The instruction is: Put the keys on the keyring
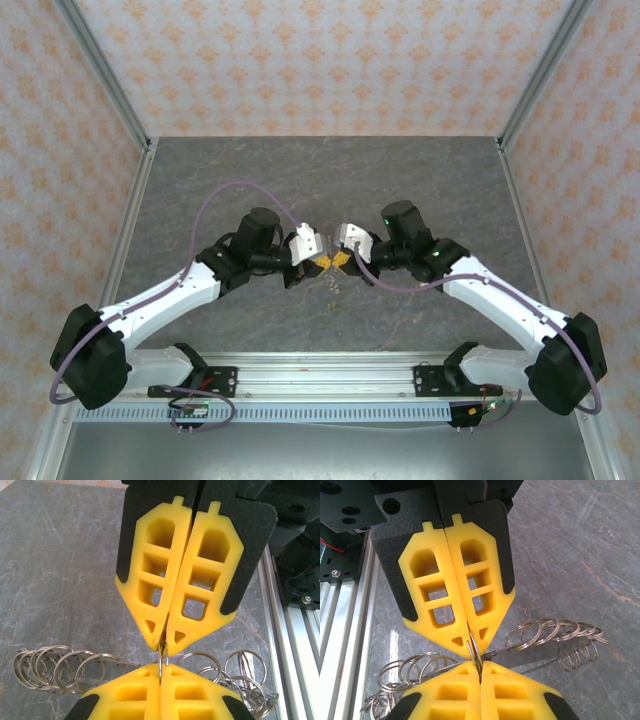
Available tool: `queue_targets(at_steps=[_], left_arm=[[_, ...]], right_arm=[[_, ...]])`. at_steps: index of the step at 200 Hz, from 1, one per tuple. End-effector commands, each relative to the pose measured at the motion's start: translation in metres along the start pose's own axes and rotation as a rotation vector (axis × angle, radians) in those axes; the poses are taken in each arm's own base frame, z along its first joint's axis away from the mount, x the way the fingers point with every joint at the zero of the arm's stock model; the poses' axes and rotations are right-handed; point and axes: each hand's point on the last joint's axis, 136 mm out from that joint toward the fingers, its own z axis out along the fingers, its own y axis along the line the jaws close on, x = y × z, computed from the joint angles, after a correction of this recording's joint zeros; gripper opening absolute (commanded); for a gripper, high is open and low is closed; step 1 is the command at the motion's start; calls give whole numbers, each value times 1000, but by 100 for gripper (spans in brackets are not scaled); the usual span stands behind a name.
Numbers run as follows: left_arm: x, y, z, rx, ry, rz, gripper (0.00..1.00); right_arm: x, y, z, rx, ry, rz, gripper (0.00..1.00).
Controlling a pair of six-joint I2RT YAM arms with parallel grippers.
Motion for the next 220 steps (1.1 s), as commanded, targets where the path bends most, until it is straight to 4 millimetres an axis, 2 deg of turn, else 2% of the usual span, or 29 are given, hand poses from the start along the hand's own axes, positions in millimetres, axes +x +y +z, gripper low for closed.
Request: queue_targets(at_steps=[1, 45, 92, 162, 175, 193, 220], left_arm=[[-22, -3, -5, -8, -94, 35, 0], [-30, -13, -9, 30, -164, 45, 0], [-36, -15, -12, 34, -198, 46, 0], [-23, -11, -8, 21, -123, 41, 0], [-20, -10, -7, 20, -95, 40, 8], [-14, -9, -5, 22, -60, 43, 13], [-7, -9, -1, 41, -7, 46, 14]], right_arm=[[6, 0, 4, 7, -6, 4, 9], [0, 0, 7, 7, -71, 22, 11], [2, -3, 3, -2, -100, 50, 13], [-12, -1, -6, -31, -152, 62, 0], [-13, -1, -7, -31, -144, 67, 0], [-12, -1, -8, -31, -107, 78, 0], [-9, 1, -6, -27, -41, 66, 0]])
